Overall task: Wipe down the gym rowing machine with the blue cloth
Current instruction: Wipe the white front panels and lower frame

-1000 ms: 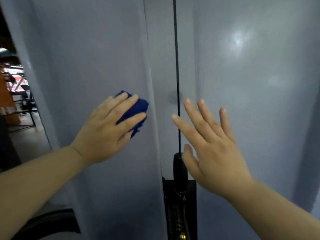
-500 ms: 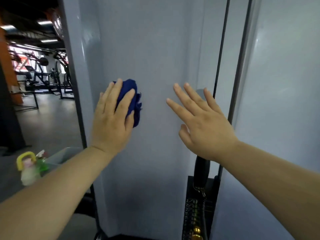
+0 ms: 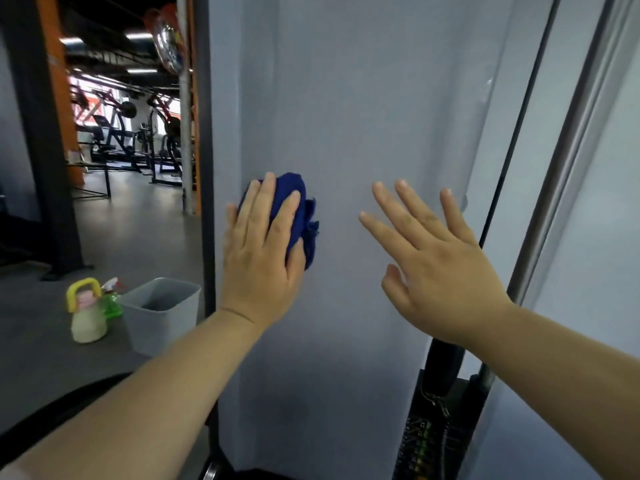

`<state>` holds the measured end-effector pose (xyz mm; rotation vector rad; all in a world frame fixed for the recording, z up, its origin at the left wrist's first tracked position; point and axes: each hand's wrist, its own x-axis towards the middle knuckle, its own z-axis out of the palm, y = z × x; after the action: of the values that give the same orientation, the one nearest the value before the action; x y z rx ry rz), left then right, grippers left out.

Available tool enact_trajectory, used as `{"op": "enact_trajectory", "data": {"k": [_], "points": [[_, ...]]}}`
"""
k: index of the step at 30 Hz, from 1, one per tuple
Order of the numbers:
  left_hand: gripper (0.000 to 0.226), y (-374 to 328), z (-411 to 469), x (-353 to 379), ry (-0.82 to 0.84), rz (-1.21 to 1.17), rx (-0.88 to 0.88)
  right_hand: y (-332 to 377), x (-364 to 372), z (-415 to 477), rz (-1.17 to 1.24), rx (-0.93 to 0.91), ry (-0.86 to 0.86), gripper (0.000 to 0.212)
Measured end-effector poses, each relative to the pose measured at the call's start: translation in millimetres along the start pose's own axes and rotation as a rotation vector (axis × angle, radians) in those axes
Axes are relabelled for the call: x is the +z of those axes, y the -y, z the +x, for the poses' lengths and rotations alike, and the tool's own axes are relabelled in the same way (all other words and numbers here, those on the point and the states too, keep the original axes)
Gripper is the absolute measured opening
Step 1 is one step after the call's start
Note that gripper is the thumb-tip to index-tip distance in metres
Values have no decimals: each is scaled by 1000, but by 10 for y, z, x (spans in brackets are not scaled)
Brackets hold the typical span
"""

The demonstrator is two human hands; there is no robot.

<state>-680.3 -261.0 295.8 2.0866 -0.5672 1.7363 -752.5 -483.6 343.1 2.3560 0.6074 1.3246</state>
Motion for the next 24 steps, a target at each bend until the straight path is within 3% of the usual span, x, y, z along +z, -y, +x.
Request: {"op": "enact_trajectory", "data": {"k": [6,9,12,15,18,22,24], "points": [[57,-1,-1047,1,254,32,148,160,59,-133,35,-80,21,65],[55,-103,-606,-59,203,-2,162,256,88,-195,85,-120,34,71],[53,-378,32,-75,142,-196,46,227,53,-175,158,-32,5,80],[57,-709,267,-94,236,-468,-31,85,-26,-164,213,99,-37,86],[61,-921,143,-141,359,-707,-3,62,-70,-210,278,108,-55,88],[62,-947,98,-213,391,-873,-43,115,6,-124,268,123,-119,76],[62,-794,88,-245,344,-758,-23,102,41,-40,213,118,-174,67]]}}
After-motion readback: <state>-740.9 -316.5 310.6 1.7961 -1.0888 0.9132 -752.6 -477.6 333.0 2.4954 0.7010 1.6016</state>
